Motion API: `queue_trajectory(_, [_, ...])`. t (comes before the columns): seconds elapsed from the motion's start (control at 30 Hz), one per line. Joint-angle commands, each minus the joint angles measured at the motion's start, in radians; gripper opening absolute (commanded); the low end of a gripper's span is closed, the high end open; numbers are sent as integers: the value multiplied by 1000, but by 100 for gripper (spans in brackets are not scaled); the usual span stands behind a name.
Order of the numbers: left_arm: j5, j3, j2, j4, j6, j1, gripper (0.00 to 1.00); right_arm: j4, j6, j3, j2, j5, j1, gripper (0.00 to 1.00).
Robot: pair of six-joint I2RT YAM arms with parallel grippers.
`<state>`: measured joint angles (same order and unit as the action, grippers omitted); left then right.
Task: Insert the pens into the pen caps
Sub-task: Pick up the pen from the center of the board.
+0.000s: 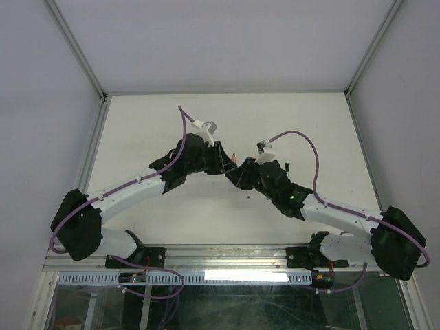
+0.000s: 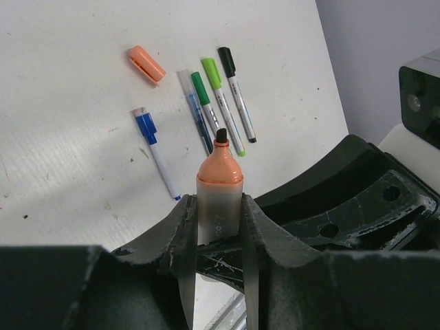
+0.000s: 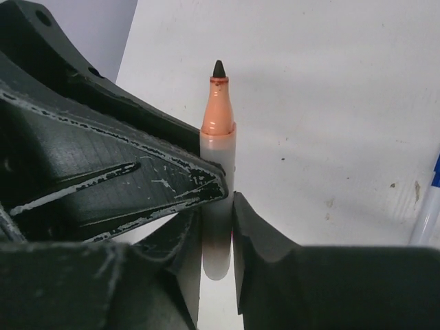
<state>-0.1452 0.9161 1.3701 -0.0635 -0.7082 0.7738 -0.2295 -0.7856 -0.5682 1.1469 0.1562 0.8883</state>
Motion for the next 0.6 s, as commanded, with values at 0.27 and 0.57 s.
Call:
queue_trajectory(0.27, [-29, 65, -10, 53, 44, 20, 46, 176, -7, -33, -120, 165, -11, 0])
queue_trajectory(0.57, [36, 237, 172, -66, 135, 20, 52, 627, -144, -20, -320, 372, -48, 0])
